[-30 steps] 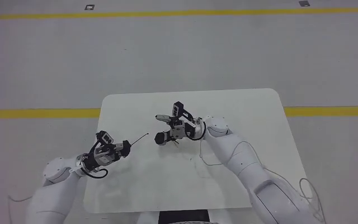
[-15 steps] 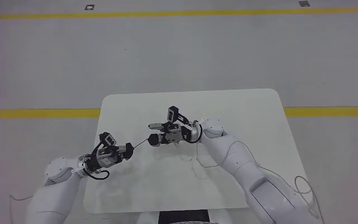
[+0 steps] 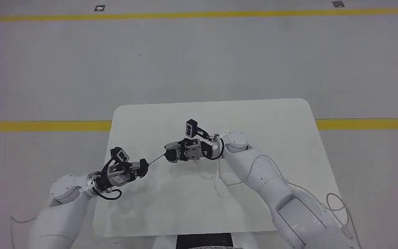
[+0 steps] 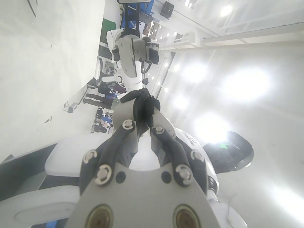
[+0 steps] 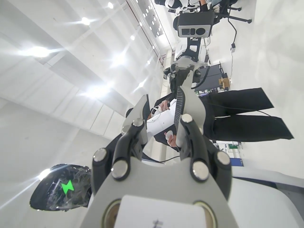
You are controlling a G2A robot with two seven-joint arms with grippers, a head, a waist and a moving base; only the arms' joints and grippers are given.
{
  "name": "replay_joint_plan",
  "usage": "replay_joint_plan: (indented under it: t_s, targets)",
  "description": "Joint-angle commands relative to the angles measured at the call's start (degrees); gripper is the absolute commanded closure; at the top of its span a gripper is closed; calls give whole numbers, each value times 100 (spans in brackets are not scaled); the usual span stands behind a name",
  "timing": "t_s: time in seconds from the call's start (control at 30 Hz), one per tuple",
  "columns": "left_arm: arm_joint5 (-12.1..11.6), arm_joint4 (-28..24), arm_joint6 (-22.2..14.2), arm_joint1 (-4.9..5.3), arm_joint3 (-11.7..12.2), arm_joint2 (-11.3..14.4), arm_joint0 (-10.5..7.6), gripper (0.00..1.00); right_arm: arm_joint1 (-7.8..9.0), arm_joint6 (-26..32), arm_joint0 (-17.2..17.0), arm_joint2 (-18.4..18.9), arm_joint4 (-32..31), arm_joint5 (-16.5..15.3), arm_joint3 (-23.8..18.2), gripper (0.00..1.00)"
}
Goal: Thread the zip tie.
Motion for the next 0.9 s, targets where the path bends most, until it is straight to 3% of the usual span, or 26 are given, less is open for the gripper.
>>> replay_joint_plan:
  t_s: [0.0, 0.27, 0.37, 0.7, 0.73, 0.77, 0.8, 0.87]
  targets:
    - [0, 0, 0, 0, 0, 0, 0, 100, -4, 25, 9, -10, -17, 8, 24, 79]
    - [0, 0, 0, 0, 0, 0, 0, 100, -9, 62, 50, -13, -66, 1, 94, 88]
    - [0, 0, 0, 0, 0, 0, 0, 100, -12, 67, 62, -19, -91, 2, 108, 100]
    - [0, 0, 0, 0, 0, 0, 0, 100, -4, -18, 50, -19, -213, -112, 106, 100]
    - [0, 0, 0, 0, 0, 0, 0, 95, -3, -31, 35, -6, -196, -142, 85, 100]
    - [0, 0, 0, 0, 0, 0, 0, 36, 0, -83, 24, 20, -174, -214, 64, 100]
    - [0, 0, 0, 0, 0, 0, 0, 0, 4, -167, 3, 61, -129, -310, 48, 100]
    - [14, -44, 110, -8, -23, 35, 4, 0, 12, -388, -49, 125, -84, -445, 24, 100]
